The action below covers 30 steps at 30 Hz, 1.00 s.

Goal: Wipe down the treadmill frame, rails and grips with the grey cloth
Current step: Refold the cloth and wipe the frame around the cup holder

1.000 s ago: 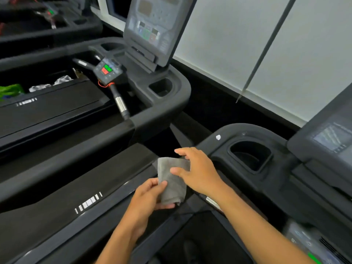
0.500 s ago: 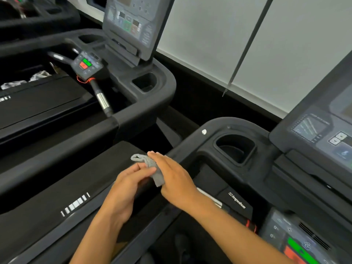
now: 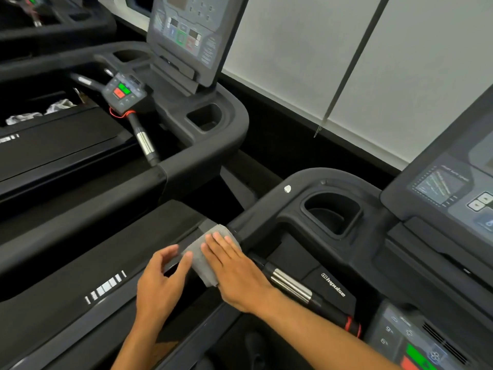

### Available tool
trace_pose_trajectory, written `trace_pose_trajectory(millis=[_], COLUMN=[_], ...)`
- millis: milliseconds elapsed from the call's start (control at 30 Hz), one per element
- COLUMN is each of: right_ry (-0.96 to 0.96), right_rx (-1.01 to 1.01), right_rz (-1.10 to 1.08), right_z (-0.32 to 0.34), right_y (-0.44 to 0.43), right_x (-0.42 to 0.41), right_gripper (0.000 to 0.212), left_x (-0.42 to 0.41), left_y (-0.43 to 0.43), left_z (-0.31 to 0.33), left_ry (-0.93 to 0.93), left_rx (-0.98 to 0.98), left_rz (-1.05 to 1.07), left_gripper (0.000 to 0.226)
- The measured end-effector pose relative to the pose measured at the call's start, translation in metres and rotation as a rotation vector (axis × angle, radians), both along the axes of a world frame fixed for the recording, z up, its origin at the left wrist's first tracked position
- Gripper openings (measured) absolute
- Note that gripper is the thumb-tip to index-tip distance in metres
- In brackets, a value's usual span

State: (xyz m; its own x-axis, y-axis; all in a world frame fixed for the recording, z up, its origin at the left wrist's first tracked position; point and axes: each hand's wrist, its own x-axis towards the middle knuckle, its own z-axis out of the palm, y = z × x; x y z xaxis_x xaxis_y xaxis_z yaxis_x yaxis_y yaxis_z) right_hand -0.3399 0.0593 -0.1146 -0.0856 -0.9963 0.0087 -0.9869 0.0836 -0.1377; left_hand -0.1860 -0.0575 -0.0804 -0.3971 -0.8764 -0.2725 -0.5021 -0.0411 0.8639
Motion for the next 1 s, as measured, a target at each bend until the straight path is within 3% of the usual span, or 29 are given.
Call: trace_pose_trajectory(millis=[200, 400, 600, 800, 1000], right_ry=[-0.068, -0.215, -0.225, -0.170, -0.125], right_rx=[-0.003, -0.126, -0.255, -0.263, -0.194], right_rz=[0.077, 0.044, 0.009, -0.127, -0.190], right_z=[0.004, -0.006, -0.009, -0.003, 0.005], right_y=[-0.022, -0.030, -0.023, -0.005, 0.001], right_x=[-0.002, -0.018, -0.067, -0.168, -0.207], right_gripper=[0.085, 0.059, 0.044, 0.043, 0.047], left_x=[-0.023, -0.032, -0.045, -0.068, -0.139], left_y=[0.003, 0.001, 0.007, 0.010, 0.023], left_z=[0.002, -0.006, -0.003, -0.014, -0.008], left_ry=[0.120, -0.099, -0.279, -0.401, -0.355], left_rx=[-0.024, -0.238, -0.250, -0.357, -0.396], left_rz=[0.121, 0.036, 0.011, -0.139, -0.196], left_gripper=[0.045, 0.072, 0.062, 0.079, 0.064])
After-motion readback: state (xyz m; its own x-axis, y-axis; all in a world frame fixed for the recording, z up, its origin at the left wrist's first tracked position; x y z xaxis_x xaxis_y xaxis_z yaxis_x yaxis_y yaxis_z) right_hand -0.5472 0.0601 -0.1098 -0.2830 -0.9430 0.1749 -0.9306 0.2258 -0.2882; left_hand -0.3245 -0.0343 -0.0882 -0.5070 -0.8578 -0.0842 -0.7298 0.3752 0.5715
